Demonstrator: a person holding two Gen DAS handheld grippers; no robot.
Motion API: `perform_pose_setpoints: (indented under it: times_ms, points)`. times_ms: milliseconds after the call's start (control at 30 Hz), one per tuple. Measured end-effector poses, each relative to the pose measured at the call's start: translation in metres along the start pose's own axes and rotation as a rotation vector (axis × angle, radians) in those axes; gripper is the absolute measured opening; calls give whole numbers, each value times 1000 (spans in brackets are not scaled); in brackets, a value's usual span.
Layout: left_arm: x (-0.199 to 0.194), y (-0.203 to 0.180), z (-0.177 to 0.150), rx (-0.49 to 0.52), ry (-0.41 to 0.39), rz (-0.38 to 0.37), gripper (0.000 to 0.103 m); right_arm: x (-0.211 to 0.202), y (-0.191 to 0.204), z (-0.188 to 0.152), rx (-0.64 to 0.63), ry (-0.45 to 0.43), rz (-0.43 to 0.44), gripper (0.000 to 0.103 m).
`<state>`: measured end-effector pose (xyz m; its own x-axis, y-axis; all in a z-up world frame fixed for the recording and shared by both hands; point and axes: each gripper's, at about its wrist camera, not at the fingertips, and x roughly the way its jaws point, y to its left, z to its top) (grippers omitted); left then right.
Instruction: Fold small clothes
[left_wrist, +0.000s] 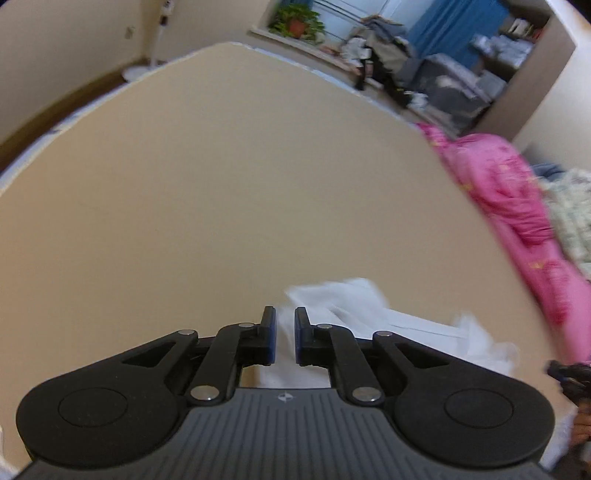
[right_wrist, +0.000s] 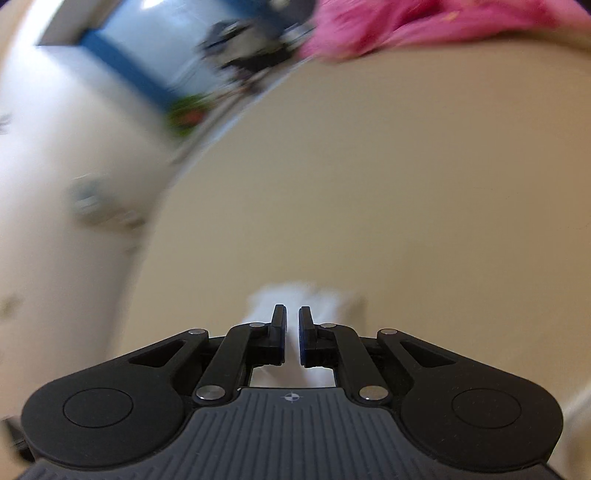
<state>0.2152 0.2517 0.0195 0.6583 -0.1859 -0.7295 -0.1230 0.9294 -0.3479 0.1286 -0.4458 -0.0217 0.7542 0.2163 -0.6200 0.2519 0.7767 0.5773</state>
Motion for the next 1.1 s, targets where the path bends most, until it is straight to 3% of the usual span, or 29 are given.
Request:
perform_pose_setpoints:
  times_ms: [67, 100, 133, 200, 267, 400, 633, 667, 700, 733, 800, 933, 1033, 1100]
  points:
    - [17, 13, -6, -46, 84, 21, 14, 15, -10, -11, 11, 14, 38, 19]
    - [20, 16, -8, -54, 106, 28, 14, 27, -9, -16, 7, 106, -5, 19]
    - [22, 17, -8, -44, 109, 29, 18, 29, -4, -19, -22, 116, -4, 19]
    - [27, 17, -5, -11, 102, 27, 31, 34, 17, -24, -172, 95, 32, 20]
    - [39, 15, -2, 3, 122, 24, 36, 47, 31, -30, -281, 106, 4, 26]
    - [57, 7, 1, 35, 134, 31, 36, 80, 33, -23, -307, 140, -14, 29]
    - [74, -9, -7, 56, 137, 52, 35, 105, 55, -31, -396, 119, -29, 34]
    - [75, -10, -6, 62, 134, 50, 35, 108, 54, -30, -400, 126, -35, 34]
    - [76, -12, -6, 78, 125, 47, 12, 110, 54, -30, -406, 125, -38, 18]
    - [76, -15, -4, 100, 112, 55, 0, 109, 56, -30, -416, 107, -42, 3]
    - [65, -22, 0, 146, 29, 72, 0, 97, 65, -23, -413, 20, -25, 3]
    - [48, -28, 10, 121, -123, 47, 0, 63, 69, -13, -357, -176, 33, 2]
    - [55, -35, 13, 138, -162, 65, 0, 67, 65, -13, -338, -202, -34, 2]
    - [70, -39, 12, 158, -127, 96, 0, 80, 62, -15, -332, -168, -66, 3]
